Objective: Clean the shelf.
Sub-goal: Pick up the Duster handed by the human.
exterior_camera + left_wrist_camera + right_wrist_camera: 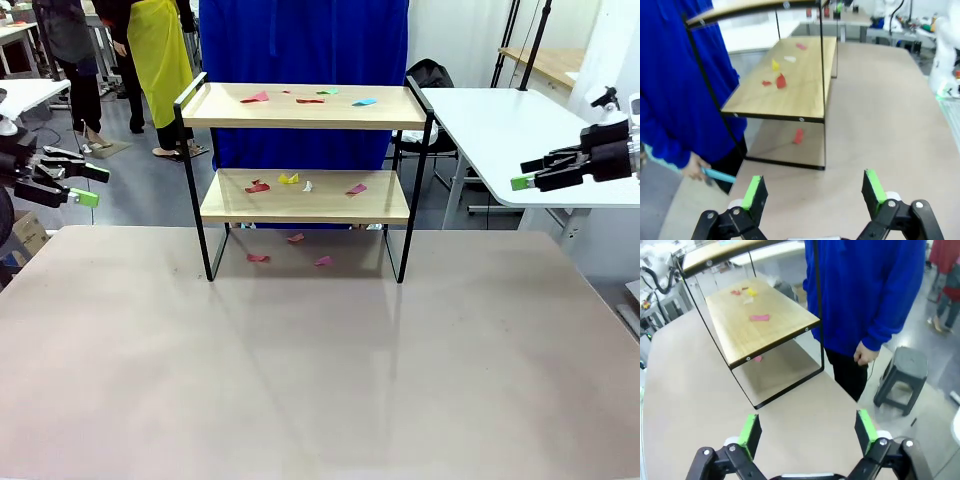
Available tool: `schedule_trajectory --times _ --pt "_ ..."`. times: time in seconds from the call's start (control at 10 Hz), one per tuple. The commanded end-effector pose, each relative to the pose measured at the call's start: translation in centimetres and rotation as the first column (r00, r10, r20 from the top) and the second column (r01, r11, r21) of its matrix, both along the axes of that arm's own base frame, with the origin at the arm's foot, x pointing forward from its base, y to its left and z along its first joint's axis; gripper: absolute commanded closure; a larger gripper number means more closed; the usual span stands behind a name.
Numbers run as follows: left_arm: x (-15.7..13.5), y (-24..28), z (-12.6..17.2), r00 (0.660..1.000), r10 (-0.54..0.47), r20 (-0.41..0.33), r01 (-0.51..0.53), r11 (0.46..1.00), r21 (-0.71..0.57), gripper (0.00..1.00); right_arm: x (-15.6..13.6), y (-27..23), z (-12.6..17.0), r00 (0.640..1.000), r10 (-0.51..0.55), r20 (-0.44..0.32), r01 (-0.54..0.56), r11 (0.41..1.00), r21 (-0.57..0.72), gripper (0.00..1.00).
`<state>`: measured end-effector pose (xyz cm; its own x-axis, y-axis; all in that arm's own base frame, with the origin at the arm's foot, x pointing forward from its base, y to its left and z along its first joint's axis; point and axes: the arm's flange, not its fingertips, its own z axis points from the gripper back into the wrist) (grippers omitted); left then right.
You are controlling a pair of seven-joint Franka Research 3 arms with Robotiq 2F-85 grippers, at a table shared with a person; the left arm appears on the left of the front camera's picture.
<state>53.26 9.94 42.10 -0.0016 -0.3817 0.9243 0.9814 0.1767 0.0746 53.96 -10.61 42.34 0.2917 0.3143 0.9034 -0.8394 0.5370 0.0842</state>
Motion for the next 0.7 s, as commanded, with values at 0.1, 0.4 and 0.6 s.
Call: schedule_trajectory --times 0.1,0.4,0.6 --pt "1.2 3.5 -2.1 0.988 -0.054 0.146 0.076 0.986 -0.147 0.00 1.4 -3.9 -3.3 0.987 0.045 0.153 -0.064 0.990 0.123 0.00" --pt "0.8 5.7 -3.8 0.989 -0.051 0.139 0.084 0.968 -0.237 0.00 0.8 -6.4 -5.1 0.973 0.017 0.229 -0.060 0.981 0.184 0.00" --pt "1.1 6.3 -4.7 0.994 -0.030 0.109 0.059 0.961 -0.271 0.00 0.4 -7.3 -5.9 0.963 0.006 0.270 -0.061 0.979 0.195 0.00"
